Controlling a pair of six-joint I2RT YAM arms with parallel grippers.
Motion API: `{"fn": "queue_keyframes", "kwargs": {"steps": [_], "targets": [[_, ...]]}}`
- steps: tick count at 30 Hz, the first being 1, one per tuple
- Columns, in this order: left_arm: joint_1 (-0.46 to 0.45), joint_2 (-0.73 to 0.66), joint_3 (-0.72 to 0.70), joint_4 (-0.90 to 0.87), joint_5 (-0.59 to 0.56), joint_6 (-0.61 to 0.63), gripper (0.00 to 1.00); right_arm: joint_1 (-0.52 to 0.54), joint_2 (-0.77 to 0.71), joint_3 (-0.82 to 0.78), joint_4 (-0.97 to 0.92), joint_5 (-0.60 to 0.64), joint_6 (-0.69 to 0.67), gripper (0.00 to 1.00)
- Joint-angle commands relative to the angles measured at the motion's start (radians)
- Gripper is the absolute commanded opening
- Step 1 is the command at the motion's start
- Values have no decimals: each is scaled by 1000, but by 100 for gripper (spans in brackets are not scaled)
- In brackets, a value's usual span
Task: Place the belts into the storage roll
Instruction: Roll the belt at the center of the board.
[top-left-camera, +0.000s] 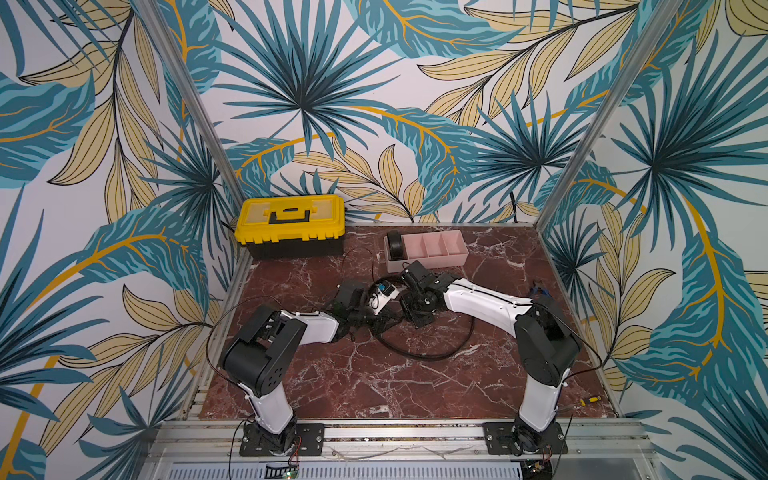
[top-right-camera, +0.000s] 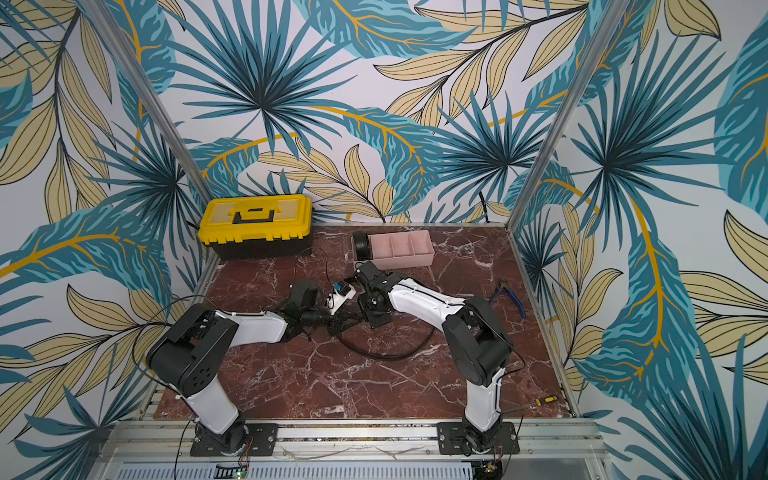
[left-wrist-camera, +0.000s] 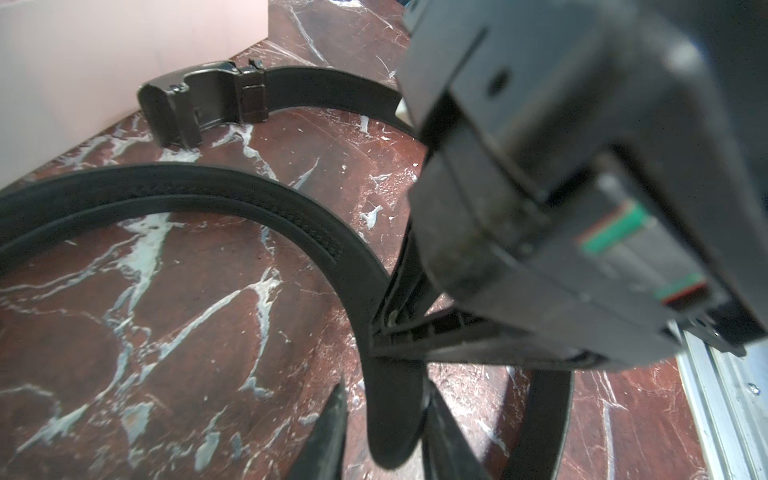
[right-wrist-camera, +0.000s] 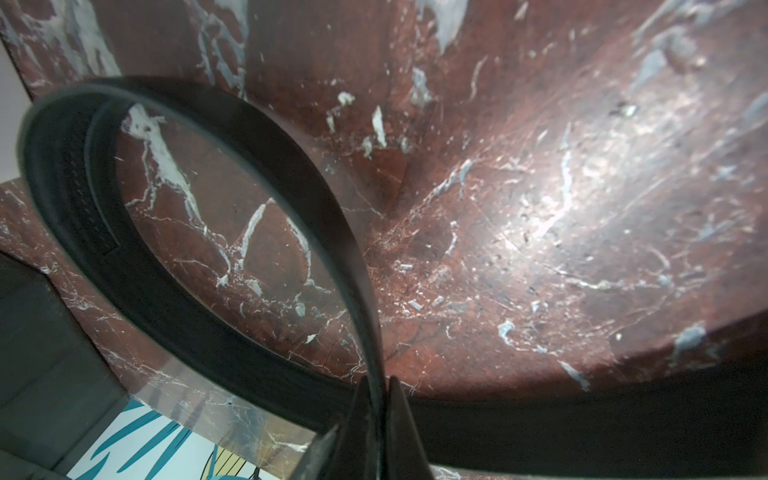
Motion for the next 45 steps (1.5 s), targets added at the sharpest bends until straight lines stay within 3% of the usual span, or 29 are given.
{"fn": "queue_keyframes", "kwargs": {"steps": [1, 4, 8, 9, 13, 16, 18, 19, 21, 25, 28, 32, 37, 39, 42, 45], "targets": [[-2, 14, 23, 45, 16, -8, 21, 3, -29, -18, -8, -26, 17, 0], [-3, 21, 38, 50, 30, -13, 2, 2, -29, -22, 9, -31, 21, 0], [-5, 24, 43, 50, 34, -11, 0, -6, -41, -31, 30, -28, 11, 0], [-4, 22, 42, 50, 33, -8, 0, -9, -48, -35, 34, -22, 4, 8], [-4, 9, 24, 49, 28, 1, 0, -47, -97, -60, 47, 3, -74, 56], [-2, 2, 13, 49, 30, 1, 0, -104, -161, -107, 84, 15, -181, 78], [-2, 0, 10, 49, 33, -3, 0, -157, -212, -130, 85, 27, -313, 96], [-2, -3, 9, 49, 38, -2, 0, -189, -234, -125, 57, 32, -417, 99], [-2, -6, 7, 49, 52, -2, 0, -243, -265, -98, 17, 24, -645, 100], [7, -23, 14, 46, 141, -10, 0, -268, -257, 102, -185, 130, -1289, 100], [17, -36, 24, 46, 244, -18, 0, -268, -310, 105, -162, 167, -1643, 99], [52, -57, 24, 42, 369, -23, 0, -266, -409, -11, -84, 65, -2118, 100], [118, -107, 11, 16, 474, 10, 0, -268, -552, -238, -270, -215, -2861, 98], [118, -113, 36, -90, 492, 95, 0, -268, -593, -313, -207, -275, -2909, 99], [117, -94, 63, -158, 498, 124, 0, -253, -528, -259, -262, -406, -2933, 92], [103, -86, 67, -158, 490, 124, 0, -199, -482, -235, -211, -413, -2907, 91]]}}
